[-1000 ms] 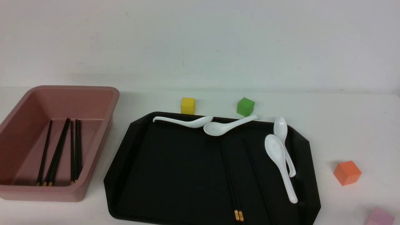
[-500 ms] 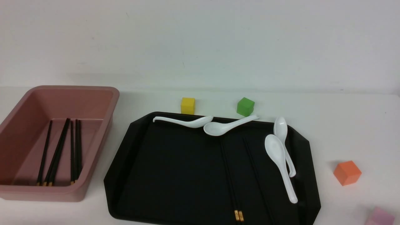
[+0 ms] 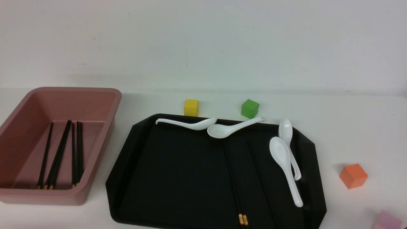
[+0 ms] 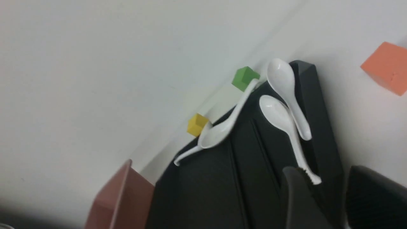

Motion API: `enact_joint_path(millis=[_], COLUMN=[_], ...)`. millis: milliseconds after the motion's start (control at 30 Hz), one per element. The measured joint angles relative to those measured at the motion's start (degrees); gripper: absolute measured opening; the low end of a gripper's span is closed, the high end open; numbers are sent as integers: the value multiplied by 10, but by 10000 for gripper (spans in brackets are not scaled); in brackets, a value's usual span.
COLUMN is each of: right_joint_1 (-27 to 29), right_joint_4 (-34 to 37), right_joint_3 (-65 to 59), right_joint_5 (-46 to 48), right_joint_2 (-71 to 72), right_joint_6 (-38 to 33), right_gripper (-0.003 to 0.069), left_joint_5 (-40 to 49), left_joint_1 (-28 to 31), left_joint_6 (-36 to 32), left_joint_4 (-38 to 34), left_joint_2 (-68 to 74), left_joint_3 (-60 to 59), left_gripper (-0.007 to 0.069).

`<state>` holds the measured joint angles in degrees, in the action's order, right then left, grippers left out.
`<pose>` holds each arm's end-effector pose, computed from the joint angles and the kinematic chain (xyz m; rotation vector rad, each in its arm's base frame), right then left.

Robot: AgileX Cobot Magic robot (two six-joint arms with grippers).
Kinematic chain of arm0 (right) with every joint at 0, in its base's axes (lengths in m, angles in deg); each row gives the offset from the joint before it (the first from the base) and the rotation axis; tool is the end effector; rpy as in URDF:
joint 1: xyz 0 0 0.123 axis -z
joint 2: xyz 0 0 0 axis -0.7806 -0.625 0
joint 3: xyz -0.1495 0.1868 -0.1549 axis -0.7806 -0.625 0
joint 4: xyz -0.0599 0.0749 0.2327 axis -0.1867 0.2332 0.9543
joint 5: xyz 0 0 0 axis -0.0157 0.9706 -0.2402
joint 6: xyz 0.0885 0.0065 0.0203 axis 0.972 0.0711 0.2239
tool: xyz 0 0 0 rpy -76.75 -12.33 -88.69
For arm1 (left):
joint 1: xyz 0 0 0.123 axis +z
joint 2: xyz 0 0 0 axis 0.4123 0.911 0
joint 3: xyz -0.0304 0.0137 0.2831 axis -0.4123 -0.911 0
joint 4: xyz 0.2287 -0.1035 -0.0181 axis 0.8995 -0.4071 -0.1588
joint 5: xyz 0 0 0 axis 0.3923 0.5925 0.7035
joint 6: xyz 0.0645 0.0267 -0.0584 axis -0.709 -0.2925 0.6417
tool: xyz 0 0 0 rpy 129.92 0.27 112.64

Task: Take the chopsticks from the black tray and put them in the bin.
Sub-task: Use the right arm to grab a pair of chopsticks

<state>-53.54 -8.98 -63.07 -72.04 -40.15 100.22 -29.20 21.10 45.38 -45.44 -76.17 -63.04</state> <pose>0.0539 0.0190 0.1884 0.6598 1.6433 0.8982 0.0519 -0.0030 0.1688 -0.3146 1.8780 -0.3029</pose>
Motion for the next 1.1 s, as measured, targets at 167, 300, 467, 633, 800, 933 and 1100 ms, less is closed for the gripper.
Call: enact_joint_path(millis=[167,300,467,633,800,933,1100], right_joint_1=[0,0,0,0,0,-36,-158], right_joint_4=[4,8,8,-24,-24,25,22], right_joint_3=[59,156,263,342,411,459,529], right_joint_5=[-31,-53,13,177,346,420,417], right_joint_2=[-3,-57,-206,-411,-654,-814,-933], right_joint_6=[-81,-194,-318,-334,-361,-435,-424], right_gripper=[216,86,-6,1,1,1,1], left_joint_5=[0,0,0,0,0,0,0], left_joint_1=[0,0,0,0,0,0,0], left_joint_6=[0,0,0,0,0,0,0], left_joint_4=[0,0,0,0,0,0,0], left_joint_2=[0,0,0,0,0,0,0], left_joint_3=[0,0,0,0,0,0,0], left_gripper=[82,82,82,82,82,82,88])
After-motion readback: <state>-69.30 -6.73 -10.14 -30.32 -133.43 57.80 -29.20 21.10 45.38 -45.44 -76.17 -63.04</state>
